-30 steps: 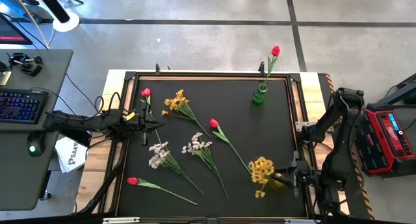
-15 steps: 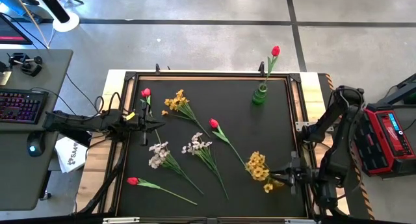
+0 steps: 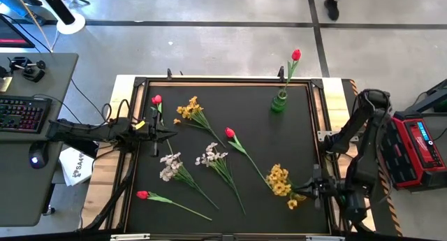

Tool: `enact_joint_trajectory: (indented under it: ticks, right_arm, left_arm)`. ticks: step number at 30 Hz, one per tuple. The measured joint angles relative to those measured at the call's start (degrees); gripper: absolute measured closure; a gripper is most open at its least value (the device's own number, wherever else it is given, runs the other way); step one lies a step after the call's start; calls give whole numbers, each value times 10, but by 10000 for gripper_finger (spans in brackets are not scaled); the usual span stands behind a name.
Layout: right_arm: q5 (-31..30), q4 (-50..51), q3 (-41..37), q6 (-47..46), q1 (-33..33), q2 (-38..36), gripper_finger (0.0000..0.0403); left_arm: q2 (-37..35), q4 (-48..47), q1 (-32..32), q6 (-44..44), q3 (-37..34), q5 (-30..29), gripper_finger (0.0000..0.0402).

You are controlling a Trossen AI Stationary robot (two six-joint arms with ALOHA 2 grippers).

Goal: Sort flowers into vase by color
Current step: Put the right yellow flowers into the yellow vase

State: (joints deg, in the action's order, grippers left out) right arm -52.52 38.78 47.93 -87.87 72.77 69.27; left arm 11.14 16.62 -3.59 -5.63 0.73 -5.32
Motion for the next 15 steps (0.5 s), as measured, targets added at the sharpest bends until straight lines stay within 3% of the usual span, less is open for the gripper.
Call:
enact_joint_trajectory:
  ticks: [10, 15]
  right_arm:
    - [86, 2, 6, -77, 0, -27, 403]
    - [78, -4, 65, -56, 7, 7, 403]
  left_arm:
    - [0, 0, 0, 0, 0, -6, 401]
    - [0, -8, 0, -6, 9, -14, 401]
